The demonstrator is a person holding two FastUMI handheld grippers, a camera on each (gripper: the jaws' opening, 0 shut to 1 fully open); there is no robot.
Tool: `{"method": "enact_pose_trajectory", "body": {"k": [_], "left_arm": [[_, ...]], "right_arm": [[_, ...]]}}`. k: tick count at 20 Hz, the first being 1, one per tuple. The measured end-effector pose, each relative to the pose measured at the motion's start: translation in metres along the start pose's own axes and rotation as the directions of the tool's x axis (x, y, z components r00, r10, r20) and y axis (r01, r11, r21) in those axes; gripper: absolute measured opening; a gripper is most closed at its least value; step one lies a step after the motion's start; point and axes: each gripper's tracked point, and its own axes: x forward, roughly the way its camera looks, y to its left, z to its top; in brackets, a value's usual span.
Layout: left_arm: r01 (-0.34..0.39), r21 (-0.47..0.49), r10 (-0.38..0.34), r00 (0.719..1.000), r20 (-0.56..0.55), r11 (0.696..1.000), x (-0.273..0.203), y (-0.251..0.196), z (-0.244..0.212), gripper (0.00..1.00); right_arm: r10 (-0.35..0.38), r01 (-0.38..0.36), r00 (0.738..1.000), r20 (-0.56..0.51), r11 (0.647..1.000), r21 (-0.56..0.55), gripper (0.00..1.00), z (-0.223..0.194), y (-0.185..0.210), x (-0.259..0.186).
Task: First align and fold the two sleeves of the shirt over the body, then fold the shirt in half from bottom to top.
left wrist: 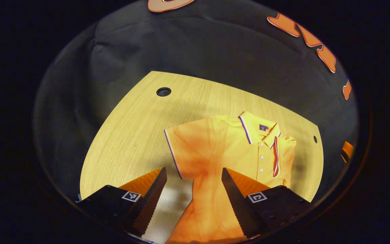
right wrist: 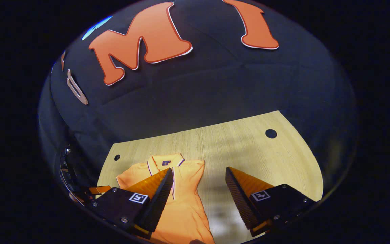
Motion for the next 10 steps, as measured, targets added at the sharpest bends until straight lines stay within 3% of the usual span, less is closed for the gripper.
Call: {"method": "enact_pose_trajectory", "body": {"k": [1,2,3,8,10], "left_arm": [[-0.011,0.002,0.011,1.0,-0.02,1.0,0.011,0.003,0.001,0.98],[-0.021,0.006,0.021,0.999,-0.038,1.0,0.024,0.007,0.005,0.98],[-0.031,0.013,0.032,0.998,-0.062,0.999,0.035,0.014,0.005,0.98],[-0.026,0.014,0.029,0.977,-0.213,1.0,0.087,0.025,0.002,0.98],[-0.065,0.036,0.071,0.966,-0.247,0.997,0.101,0.036,0.002,0.98]], "right_arm": [[-0.013,0.014,1.0,0.015,1.0,-0.011,0.95,0.002,-0.003,-0.005],[-0.029,0.03,0.999,0.027,0.999,-0.02,0.85,0.003,-0.006,-0.011],[-0.042,0.043,0.998,0.046,0.999,-0.029,0.95,0.003,-0.007,-0.018],[-0.117,0.121,0.978,0.174,0.993,-0.01,0.97,0.016,-0.005,-0.059],[-0.132,0.137,0.968,0.213,0.991,-0.006,0.96,0.021,-0.003,-0.075]]}}
